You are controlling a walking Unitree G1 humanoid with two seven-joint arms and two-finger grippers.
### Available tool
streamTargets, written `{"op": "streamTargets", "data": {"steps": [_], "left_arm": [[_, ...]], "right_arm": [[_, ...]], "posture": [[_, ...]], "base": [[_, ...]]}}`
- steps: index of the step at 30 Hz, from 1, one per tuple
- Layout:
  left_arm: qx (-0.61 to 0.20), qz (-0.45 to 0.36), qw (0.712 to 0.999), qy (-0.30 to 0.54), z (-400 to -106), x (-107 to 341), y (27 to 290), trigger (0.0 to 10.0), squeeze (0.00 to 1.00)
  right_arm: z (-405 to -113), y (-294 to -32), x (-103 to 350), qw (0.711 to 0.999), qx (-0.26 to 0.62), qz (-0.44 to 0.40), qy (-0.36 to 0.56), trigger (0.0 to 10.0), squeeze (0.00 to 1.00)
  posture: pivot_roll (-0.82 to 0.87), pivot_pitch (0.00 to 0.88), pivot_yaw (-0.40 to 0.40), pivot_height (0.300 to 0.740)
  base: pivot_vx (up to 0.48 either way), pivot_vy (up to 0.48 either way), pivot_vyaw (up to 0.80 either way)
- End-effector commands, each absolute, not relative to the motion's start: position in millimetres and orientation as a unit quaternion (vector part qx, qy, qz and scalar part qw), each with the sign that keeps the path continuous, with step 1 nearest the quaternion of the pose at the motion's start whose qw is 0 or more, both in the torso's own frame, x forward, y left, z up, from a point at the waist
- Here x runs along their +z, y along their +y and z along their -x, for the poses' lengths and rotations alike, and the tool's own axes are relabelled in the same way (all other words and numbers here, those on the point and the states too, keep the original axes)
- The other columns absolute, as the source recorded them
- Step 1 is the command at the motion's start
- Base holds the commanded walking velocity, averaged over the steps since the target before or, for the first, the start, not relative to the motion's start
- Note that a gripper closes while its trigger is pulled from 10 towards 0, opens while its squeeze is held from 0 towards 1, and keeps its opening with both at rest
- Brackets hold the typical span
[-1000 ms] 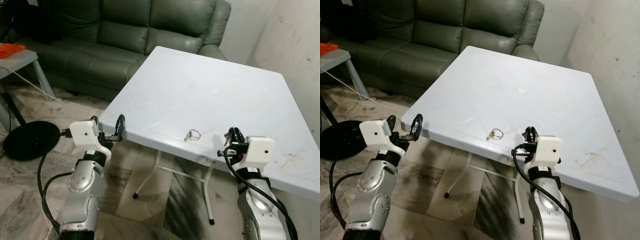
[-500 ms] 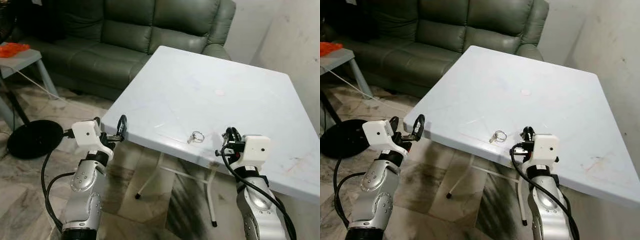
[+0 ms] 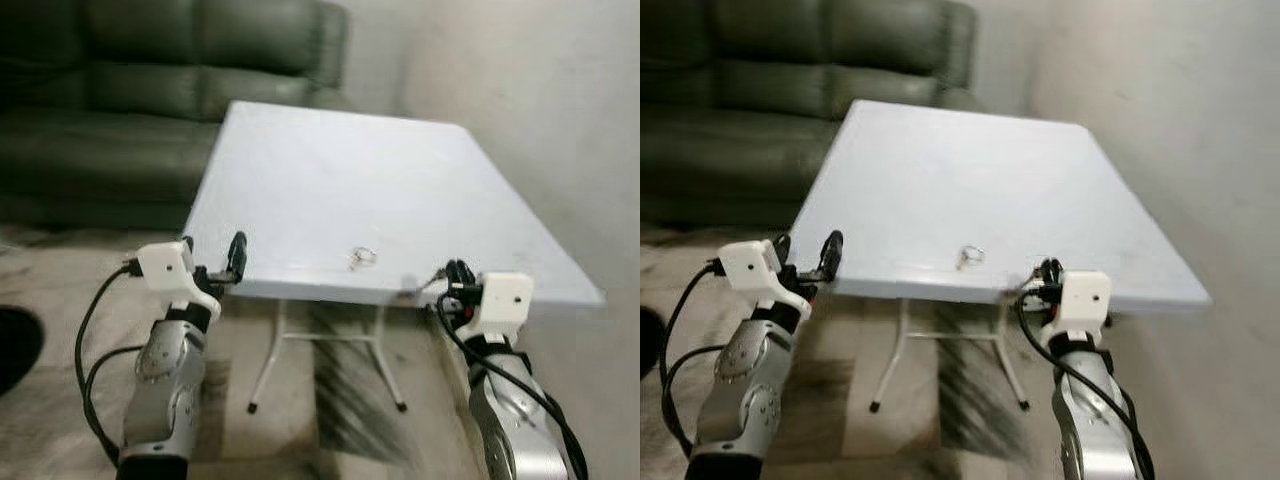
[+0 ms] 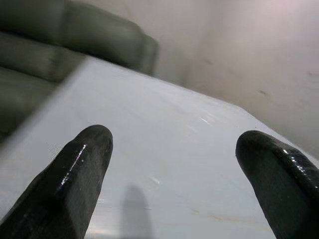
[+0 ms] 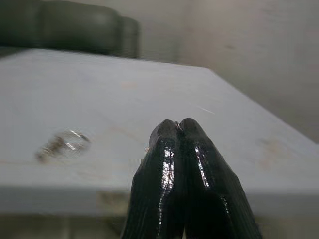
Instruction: Hang keys on a hook
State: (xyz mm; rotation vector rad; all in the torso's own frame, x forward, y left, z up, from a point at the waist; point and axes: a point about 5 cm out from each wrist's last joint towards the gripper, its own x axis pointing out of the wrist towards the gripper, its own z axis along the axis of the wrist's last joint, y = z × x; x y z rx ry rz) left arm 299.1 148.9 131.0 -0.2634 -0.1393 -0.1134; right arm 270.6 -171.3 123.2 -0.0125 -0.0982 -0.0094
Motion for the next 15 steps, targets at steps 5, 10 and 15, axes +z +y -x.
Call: {"op": "streamTargets", "data": {"steps": [5,10,15], "left_arm": [[-0.062,0.127,0.988,-0.063,-299.6,130.5,145.7,10.0,0.0],[-0.059,0.133,0.987,-0.061,-299.8,130.3,145.1,10.0,0.0],[-0.06,0.13,0.988,-0.06,-300.2,130.4,144.5,10.0,0.0]], "right_arm": [[-269.9,-172.5,122.9,0.999,-0.012,0.002,-0.042,10.0,0.0],[-270.2,-172.1,123.4,0.999,-0.009,0.006,-0.045,10.0,0.0],[-270.7,-172.1,123.4,0.999,-0.009,0.006,-0.044,10.0,0.0]], "posture": [[0.02,0.052,-0.105,0.714],[0.02,0.048,-0.106,0.714],[0.03,0.041,-0.105,0.714]], "base": [[0.0,0.0,-0.78],[0.0,0.0,-0.78],[0.0,0.0,-0.78]]}}
